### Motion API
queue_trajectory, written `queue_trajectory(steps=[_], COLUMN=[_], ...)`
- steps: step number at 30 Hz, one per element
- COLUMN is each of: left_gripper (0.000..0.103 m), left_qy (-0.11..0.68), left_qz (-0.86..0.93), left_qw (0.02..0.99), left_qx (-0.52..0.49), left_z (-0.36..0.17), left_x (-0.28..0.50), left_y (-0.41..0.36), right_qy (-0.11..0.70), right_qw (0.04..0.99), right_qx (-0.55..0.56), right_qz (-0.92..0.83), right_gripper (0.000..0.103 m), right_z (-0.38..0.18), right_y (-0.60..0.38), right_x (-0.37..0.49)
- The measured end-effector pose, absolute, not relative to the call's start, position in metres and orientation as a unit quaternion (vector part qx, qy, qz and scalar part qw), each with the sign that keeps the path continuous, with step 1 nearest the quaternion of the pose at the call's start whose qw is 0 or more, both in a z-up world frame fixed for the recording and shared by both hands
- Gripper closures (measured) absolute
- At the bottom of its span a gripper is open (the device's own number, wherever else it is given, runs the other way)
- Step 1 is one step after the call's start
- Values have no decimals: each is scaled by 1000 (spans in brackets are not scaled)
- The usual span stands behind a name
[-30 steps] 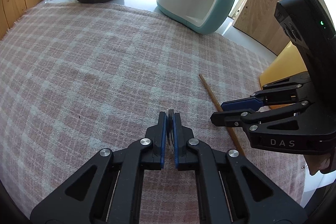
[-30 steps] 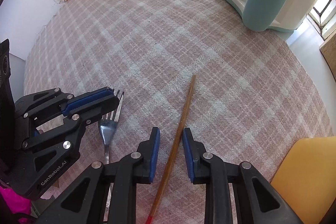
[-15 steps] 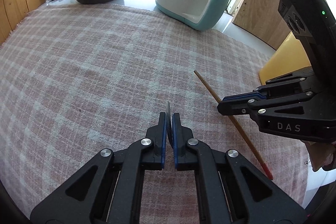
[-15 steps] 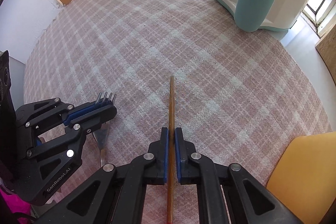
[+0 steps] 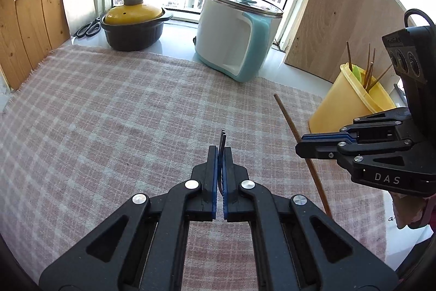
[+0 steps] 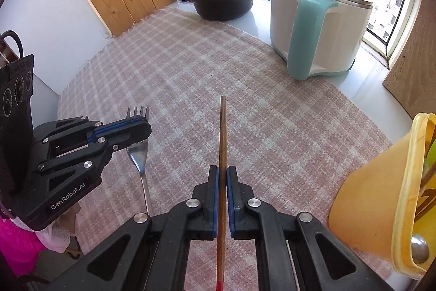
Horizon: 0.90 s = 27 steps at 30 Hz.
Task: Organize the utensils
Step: 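Carry the fork and the chopstick upright over the yellow bin with both tools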
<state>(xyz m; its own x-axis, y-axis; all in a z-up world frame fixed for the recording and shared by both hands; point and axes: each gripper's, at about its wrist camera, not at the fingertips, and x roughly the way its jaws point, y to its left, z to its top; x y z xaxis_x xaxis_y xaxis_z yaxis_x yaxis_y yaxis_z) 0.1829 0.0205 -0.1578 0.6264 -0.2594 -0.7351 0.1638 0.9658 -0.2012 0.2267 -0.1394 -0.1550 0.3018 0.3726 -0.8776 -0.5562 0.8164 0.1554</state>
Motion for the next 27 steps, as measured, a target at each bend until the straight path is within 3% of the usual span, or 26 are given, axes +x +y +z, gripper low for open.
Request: queue_trajectory(steps=[27], left_gripper=[103], left_qy=[311], left_qz=[-202], left_qw=[928], left_qx=[-38], left_z=[-47], left_x=[163], left_y=[-48], right_qy=[381], right_qw=[892], right_qx=[-12], right_qz=[242], right_gripper=[100], right_z=[-37], right_y=[-254], right_x=[188])
